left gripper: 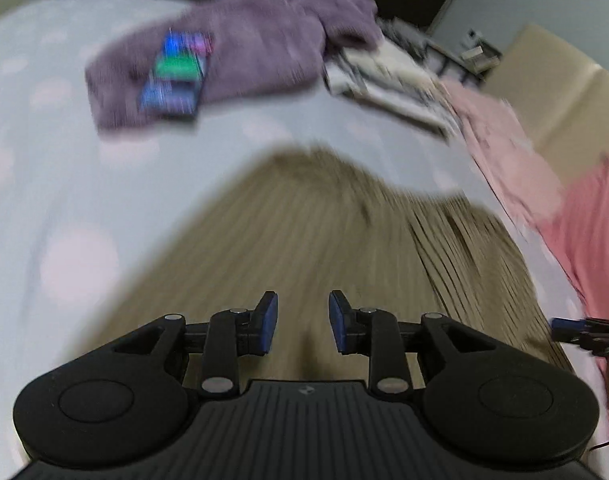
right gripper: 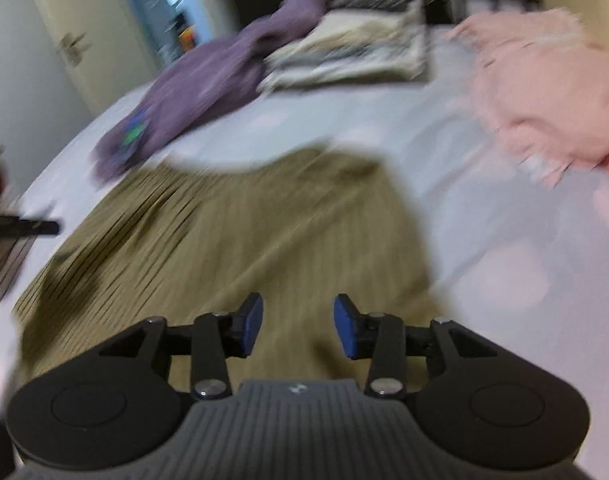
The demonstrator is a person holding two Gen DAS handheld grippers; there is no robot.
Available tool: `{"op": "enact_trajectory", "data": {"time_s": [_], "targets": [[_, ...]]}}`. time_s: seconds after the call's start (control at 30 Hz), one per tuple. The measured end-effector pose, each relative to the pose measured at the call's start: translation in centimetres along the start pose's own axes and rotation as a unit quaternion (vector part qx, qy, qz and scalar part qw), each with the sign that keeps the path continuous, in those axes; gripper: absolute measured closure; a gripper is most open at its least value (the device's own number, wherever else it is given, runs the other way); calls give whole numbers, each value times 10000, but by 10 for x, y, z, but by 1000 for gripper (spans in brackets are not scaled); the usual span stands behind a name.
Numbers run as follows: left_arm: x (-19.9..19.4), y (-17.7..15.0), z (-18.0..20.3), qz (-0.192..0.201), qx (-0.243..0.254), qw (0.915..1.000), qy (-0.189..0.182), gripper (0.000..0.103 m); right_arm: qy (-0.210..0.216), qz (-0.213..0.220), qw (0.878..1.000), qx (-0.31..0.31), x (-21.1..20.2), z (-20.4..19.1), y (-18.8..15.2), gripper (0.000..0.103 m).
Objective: Fold clothes
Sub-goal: 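Open both grippers and release the spread trousers onto the bed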
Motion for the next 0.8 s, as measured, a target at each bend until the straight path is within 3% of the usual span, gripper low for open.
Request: {"op": "enact_trajectory", "data": {"time_s": [0.13,0.3,0.43,0.57,0.67,0.8], "targets": [[-30,-70,19,-495,-142,9982,-295,78,327,-612,9976,37,2,-63,-56,59],[-62,-125,33,-640,-384,9966,-341,78,475,-652,9952,562,-5,-107,-98,57],[-80,-150,50,-634,-160,9976,-205,75,153,-577,9964,606,-12,-122,-120,56],[-89,-172,71,-483,202,9986,-33,60,-300,-362,9974,543,-24,-130,-136,53],[-89,-181,84,-342,349,9988,-64,60,-473,-130,9966,663,-29,-134,-143,53],[-82,-187,98,-229,631,9977,16,60,-817,-15,9964,247,-31,-143,-144,53]]}}
Point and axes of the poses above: each gripper's, at about its wrist camera, not at the fingertips, and x roughly the way its jaws point, z to its right, y to its top, the point moved 9 cm from there along x, roughly the way its jaws point, and after that the axes turned 11 degrees about y, right-handed, at the moved point
